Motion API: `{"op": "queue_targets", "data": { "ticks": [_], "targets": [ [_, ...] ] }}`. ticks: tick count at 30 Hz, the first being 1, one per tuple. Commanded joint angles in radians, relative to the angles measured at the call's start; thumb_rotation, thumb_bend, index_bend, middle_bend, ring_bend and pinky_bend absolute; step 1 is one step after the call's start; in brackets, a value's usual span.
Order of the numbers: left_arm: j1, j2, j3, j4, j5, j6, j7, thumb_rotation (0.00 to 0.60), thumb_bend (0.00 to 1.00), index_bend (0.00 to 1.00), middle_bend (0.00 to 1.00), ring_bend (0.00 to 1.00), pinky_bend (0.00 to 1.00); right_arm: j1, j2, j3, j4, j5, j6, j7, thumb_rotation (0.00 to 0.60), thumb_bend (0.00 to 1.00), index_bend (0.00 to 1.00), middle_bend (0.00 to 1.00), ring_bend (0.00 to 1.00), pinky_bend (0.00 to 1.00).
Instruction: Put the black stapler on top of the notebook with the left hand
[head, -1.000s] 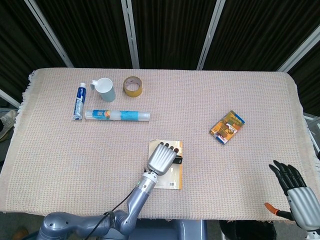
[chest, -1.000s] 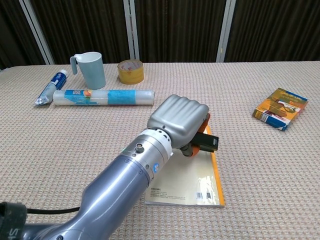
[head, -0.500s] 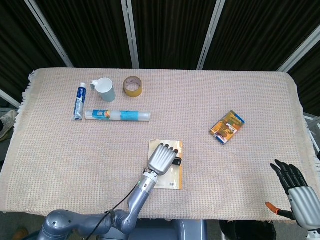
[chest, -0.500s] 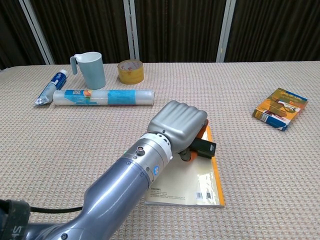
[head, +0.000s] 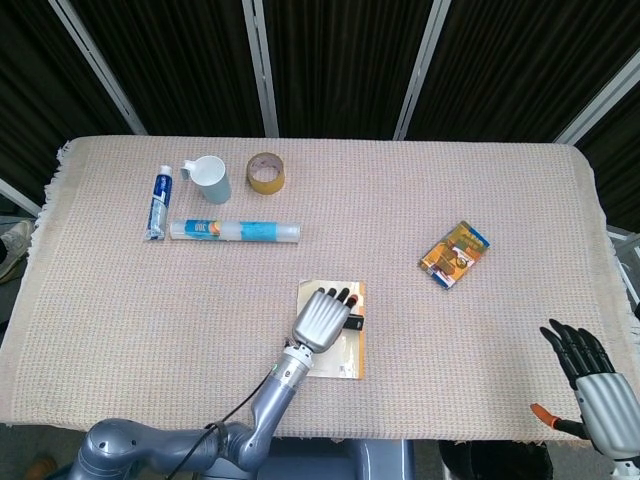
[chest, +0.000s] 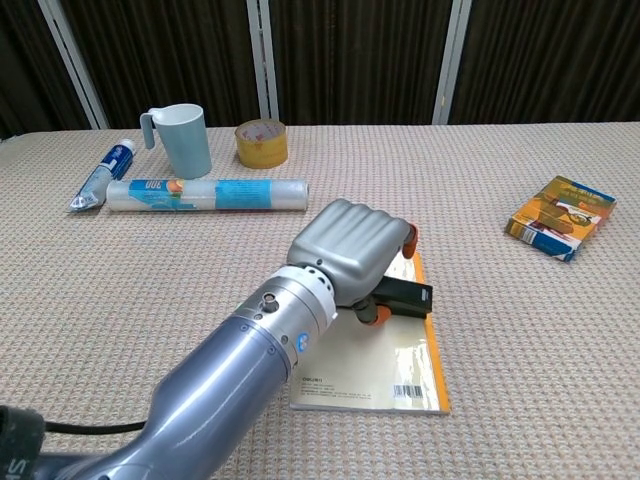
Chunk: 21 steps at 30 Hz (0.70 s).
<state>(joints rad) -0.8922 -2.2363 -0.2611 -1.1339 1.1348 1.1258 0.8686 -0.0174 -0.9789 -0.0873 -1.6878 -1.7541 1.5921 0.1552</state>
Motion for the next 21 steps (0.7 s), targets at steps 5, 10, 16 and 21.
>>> {"op": "queue_targets", "data": {
  "ticks": [5, 10, 16, 21],
  "targets": [
    [0.037, 0.072, 0.018, -0.124, 0.024, 0.041, 0.021, 0.600, 0.22, 0.21, 0.22, 0.30, 0.48, 0.001, -0.004, 0.002, -0.001, 0.005, -0.005, -0.009, 0.600, 0.08, 0.00, 0.00, 0.00, 0.00],
    [0.075, 0.158, 0.037, -0.259, 0.059, 0.100, 0.046, 0.600, 0.21, 0.19, 0.19, 0.24, 0.39, 0.002, -0.010, 0.002, -0.004, 0.006, -0.013, -0.026, 0.600, 0.08, 0.00, 0.00, 0.00, 0.00],
    [0.133, 0.279, 0.079, -0.403, 0.109, 0.177, 0.079, 0.600, 0.21, 0.18, 0.18, 0.21, 0.37, 0.000, -0.014, 0.002, -0.008, 0.007, -0.014, -0.044, 0.600, 0.08, 0.00, 0.00, 0.00, 0.00],
    [0.223, 0.417, 0.155, -0.509, 0.153, 0.281, 0.131, 0.600, 0.21, 0.15, 0.12, 0.14, 0.31, -0.005, -0.017, 0.002, -0.006, -0.003, 0.000, -0.055, 0.600, 0.08, 0.00, 0.00, 0.00, 0.00]
  ]
}}
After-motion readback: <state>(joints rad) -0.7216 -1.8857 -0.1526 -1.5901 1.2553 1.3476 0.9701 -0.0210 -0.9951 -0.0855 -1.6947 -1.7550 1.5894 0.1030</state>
